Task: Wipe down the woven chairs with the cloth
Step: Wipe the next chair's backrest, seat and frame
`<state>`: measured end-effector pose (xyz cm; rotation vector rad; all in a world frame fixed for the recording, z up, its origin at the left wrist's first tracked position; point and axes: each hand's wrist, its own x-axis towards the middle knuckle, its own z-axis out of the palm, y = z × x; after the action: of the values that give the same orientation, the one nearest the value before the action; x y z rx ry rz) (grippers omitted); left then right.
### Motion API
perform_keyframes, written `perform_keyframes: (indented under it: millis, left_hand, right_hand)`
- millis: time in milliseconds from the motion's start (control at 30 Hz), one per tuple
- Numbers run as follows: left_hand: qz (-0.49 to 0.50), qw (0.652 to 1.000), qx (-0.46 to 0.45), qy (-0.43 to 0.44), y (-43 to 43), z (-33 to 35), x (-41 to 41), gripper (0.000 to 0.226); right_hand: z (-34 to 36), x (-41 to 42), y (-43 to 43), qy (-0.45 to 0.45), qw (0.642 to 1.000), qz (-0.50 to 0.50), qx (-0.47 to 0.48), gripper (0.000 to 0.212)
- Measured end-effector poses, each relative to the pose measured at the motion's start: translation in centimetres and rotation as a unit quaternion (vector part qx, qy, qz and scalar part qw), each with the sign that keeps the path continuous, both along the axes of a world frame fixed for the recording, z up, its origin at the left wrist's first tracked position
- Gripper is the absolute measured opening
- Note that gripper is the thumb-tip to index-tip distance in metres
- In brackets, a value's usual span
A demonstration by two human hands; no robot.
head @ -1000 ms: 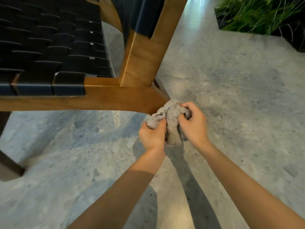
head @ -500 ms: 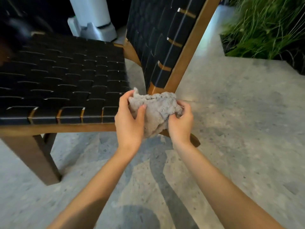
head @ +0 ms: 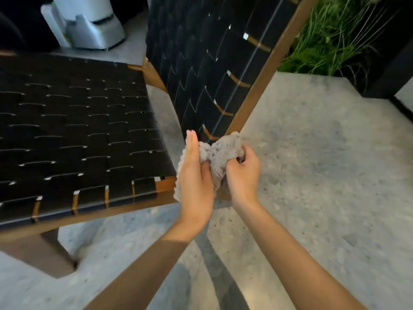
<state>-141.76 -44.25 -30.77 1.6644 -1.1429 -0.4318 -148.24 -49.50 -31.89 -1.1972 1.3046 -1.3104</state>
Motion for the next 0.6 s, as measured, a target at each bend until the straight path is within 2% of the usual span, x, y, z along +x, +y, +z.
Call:
perform_keyframes:
  millis: [100, 200, 267, 333, 467, 600]
  left_hand:
    - [-0.039, 0.999, 0.012, 0.033, -0.7, 2.8, -0.1, 0.065]
    - [-0.056, 0.995, 0.039, 0.073, -0.7, 5.4, -0.4, 0.062]
    - [-0.066, 0.986, 0.068, 0.134, -0.5, 7.8, -0.8, 0.057]
    - [-0.058, 0.978, 0.053, 0.191, -0.8, 11.0, -1.6, 0.054]
    - [-0.052, 0.973, 0.025, 0.226, -4.2, 18.7, -2.8, 0.048]
    - [-0.085, 0.976, 0.032, 0.199, -7.3, 27.6, -4.1, 0.049]
  right_hand:
    - [4.3, -0.6, -0.4, 0.000, 0.999, -0.032, -0.022, 0.026]
    - [8.3, -1.3, -0.6, 0.037, 0.998, -0.050, 0.001, 0.030]
    - [10.9, -1.8, -0.7, 0.062, 0.996, -0.068, 0.023, 0.030]
    - [13.6, -2.3, -0.9, 0.070, 0.992, -0.097, 0.035, 0.031]
    - [19.8, -3.1, -2.1, 0.057, 0.987, -0.146, 0.036, 0.026]
    - [27.7, -4.6, -3.7, 0.049, 0.982, -0.177, 0.038, 0.019]
